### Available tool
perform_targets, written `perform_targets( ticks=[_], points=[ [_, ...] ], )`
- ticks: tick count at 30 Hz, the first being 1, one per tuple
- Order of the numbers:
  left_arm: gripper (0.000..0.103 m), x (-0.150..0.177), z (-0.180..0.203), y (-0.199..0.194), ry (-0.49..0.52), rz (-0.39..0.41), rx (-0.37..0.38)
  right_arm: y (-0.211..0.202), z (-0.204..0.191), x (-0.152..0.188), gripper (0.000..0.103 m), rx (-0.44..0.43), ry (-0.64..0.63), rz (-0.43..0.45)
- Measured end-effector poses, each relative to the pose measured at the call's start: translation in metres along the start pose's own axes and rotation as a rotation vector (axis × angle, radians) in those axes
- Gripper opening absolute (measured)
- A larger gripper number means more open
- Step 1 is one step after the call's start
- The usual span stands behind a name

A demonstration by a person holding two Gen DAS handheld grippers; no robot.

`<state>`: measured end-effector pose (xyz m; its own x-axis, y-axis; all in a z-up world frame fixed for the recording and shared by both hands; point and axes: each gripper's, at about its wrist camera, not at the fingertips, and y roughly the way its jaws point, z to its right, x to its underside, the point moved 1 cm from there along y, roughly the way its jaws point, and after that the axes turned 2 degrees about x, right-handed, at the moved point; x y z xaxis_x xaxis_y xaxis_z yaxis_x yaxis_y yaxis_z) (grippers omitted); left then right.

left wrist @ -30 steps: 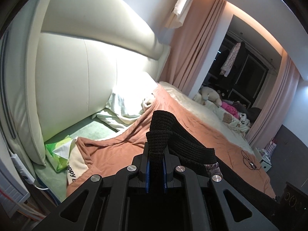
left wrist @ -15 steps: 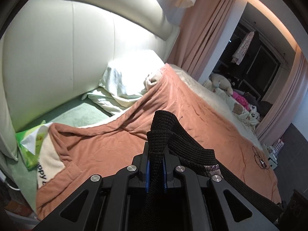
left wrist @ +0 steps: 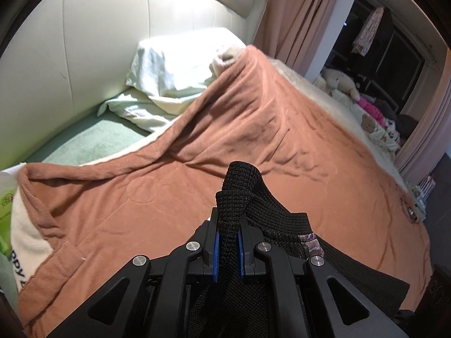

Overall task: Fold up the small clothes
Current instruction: 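Lower the folded shirt onto the blanket and open both grippers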

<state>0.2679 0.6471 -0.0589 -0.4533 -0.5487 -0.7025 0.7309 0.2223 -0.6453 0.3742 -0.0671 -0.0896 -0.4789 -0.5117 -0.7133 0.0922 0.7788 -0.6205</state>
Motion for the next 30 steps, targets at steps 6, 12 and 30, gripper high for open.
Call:
perform_targets(
  ticks=[6,12,30],
  points=[
    [0.064,0.022,-0.004,0.043,-0.027,-0.104,-0.156,0.033,0.035,0.017,0.029,0.164,0.078,-0.096],
    [0.069,0.023,0.006,0.038,-0.053,-0.096,-0.147,0.034,0.036,0.024,0.063,0.239,0.088,-0.082],
    [0.086,0.064,0.05,-0.029,-0.018,-0.083,-0.126,-0.037,0.038,0.032,0.074,0.235,0.122,-0.11]
  ],
)
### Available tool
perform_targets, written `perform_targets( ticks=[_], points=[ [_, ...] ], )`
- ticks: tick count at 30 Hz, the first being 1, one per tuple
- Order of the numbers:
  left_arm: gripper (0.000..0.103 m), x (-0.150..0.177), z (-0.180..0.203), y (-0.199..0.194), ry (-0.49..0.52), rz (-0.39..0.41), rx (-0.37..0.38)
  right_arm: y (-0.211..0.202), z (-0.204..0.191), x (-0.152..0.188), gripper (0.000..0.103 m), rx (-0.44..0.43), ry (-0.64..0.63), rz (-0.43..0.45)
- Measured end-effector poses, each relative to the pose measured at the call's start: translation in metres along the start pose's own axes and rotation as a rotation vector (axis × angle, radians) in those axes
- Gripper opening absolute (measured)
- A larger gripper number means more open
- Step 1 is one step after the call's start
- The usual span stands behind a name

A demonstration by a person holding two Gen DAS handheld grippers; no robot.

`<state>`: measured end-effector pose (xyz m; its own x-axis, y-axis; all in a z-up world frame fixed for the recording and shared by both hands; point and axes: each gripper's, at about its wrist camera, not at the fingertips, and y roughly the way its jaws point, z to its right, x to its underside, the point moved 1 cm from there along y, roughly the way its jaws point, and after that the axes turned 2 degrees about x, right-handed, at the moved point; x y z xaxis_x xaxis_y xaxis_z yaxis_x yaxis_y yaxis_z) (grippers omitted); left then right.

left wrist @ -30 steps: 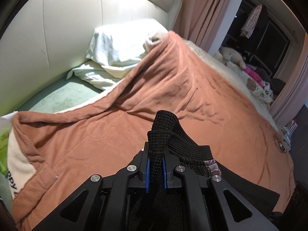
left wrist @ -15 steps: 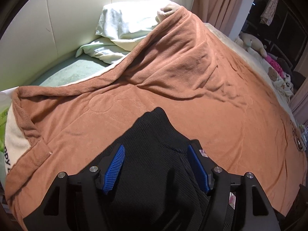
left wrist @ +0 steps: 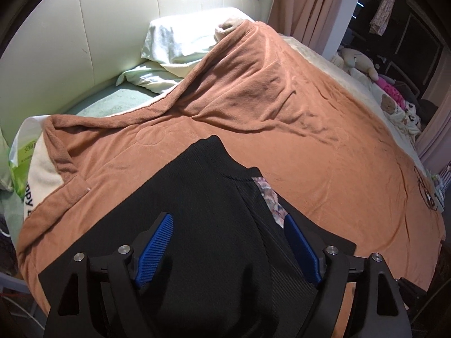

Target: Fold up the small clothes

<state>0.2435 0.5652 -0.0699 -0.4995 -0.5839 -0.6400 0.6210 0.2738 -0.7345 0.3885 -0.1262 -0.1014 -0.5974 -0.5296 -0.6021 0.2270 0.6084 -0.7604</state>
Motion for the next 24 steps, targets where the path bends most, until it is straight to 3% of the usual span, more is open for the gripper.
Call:
perform_targets(
  ticks=[9,13,24],
  points=[
    [0.093,0.019,0.009,-0.063,-0.022,0.045,-0.001,-0.07,-0.004,0.014,0.09,0.014,-0.039,0.039],
    [0.096,0.029,0.018,-0.094,-0.02,0.07,0.007,-0.102,0.0,0.024,0.103,0.012,-0.031,0.054],
    [0.101,0.062,0.051,-0.164,0.021,0.125,0.013,-0.191,0.0,0.053,0.103,0.017,-0.058,0.123]
  ],
)
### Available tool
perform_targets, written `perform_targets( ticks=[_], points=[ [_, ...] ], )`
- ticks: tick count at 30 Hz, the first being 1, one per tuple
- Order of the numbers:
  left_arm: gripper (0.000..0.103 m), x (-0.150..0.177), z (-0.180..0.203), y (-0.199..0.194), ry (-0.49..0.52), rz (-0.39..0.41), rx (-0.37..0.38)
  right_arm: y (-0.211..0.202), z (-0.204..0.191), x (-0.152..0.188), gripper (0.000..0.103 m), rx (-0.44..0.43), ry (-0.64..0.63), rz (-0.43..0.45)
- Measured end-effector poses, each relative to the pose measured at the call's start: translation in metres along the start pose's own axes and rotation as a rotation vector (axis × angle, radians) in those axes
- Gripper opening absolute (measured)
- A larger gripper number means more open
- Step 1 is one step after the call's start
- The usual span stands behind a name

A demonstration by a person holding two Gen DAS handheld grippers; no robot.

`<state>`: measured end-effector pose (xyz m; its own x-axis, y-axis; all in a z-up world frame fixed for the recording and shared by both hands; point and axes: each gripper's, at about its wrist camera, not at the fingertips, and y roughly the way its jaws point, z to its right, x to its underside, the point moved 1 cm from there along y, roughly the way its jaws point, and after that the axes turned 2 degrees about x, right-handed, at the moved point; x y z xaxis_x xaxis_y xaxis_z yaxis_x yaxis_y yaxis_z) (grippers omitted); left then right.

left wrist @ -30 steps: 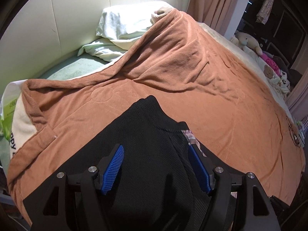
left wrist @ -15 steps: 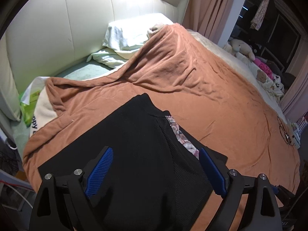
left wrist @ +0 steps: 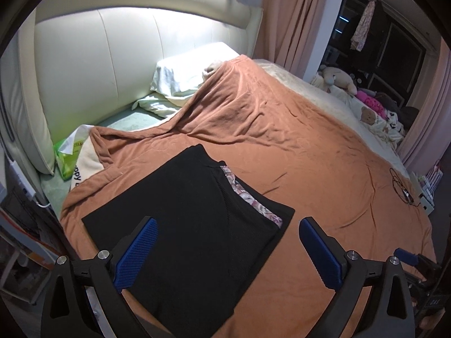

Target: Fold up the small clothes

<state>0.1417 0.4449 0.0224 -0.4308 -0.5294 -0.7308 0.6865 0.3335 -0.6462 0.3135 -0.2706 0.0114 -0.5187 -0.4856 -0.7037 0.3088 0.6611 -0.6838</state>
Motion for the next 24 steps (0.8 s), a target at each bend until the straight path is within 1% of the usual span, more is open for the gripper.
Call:
perform_targets(
  ticks=[5,8,9,13,19,24],
  points=[
    [0.102,0.013,0.021,-0.033,0.016,0.031,0.017,-0.044,0.007,0.015,0.103,-0.003,0.009,0.039],
    [0.102,0.021,0.035,-0.053,0.034,0.055,0.008,-0.074,0.012,0.026,0.103,0.006,0.01,0.068],
    [0.102,0.025,0.04,-0.062,0.033,0.074,0.008,-0.081,0.012,0.029,0.103,0.007,0.011,0.075],
    [0.102,0.043,0.057,-0.088,0.017,0.102,0.038,-0.114,0.018,0.049,0.103,0.019,0.012,0.102],
    [0.102,0.073,0.084,-0.118,0.041,0.124,0.057,-0.16,0.027,0.081,0.103,0.039,0.016,0.132],
    [0.102,0.094,0.101,-0.143,0.063,0.142,0.094,-0.196,0.038,0.106,0.103,0.04,0.048,0.156]
  ],
)
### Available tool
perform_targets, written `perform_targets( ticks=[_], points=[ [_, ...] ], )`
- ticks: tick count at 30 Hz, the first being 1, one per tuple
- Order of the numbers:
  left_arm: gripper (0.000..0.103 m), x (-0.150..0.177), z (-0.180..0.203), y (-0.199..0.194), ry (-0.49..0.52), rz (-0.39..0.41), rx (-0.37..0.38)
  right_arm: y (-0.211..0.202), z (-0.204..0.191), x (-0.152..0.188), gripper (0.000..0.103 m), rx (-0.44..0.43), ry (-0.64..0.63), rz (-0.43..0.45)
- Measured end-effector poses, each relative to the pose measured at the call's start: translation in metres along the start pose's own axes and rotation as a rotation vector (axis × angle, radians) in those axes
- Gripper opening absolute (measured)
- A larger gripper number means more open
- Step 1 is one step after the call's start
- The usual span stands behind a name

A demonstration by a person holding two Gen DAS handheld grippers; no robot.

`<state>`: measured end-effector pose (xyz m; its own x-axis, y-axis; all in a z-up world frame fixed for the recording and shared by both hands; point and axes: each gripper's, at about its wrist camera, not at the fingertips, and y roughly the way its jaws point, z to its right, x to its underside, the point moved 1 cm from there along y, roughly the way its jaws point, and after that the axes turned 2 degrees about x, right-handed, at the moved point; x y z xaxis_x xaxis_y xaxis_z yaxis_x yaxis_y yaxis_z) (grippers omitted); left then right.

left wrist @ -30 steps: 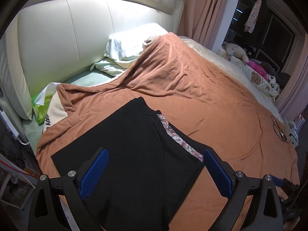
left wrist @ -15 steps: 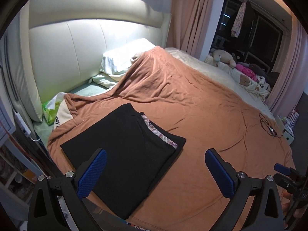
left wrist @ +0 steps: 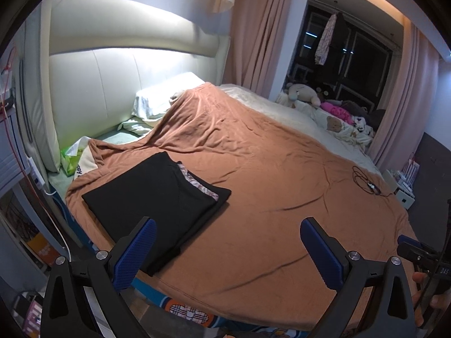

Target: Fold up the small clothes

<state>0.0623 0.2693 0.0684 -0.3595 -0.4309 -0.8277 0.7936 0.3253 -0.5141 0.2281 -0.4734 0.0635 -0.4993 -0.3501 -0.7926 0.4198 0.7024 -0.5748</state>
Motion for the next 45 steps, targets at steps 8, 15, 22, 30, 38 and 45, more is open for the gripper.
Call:
perform_targets(
  ticks=[8,15,22,30,38,45],
  points=[
    [0.102,0.025,0.033,-0.044,0.058,0.024,0.04,-0.046,-0.002,0.028,0.103,0.04,-0.022,0.022],
    [0.102,0.051,0.056,-0.062,0.12,0.008,0.066,-0.073,-0.003,0.044,0.103,0.076,-0.039,0.053],
    [0.102,0.078,0.07,-0.08,0.139,0.005,0.083,-0.093,-0.007,0.065,0.103,0.09,-0.061,0.068],
    [0.102,0.114,0.083,-0.106,0.146,0.035,0.097,-0.127,0.0,0.099,0.103,0.082,-0.076,0.098],
    [0.102,0.145,0.095,-0.123,0.165,0.076,0.083,-0.155,0.01,0.138,0.103,0.093,-0.089,0.134],
    [0.102,0.17,0.111,-0.14,0.21,0.145,0.056,-0.171,0.019,0.164,0.103,0.116,-0.083,0.162]
  ],
)
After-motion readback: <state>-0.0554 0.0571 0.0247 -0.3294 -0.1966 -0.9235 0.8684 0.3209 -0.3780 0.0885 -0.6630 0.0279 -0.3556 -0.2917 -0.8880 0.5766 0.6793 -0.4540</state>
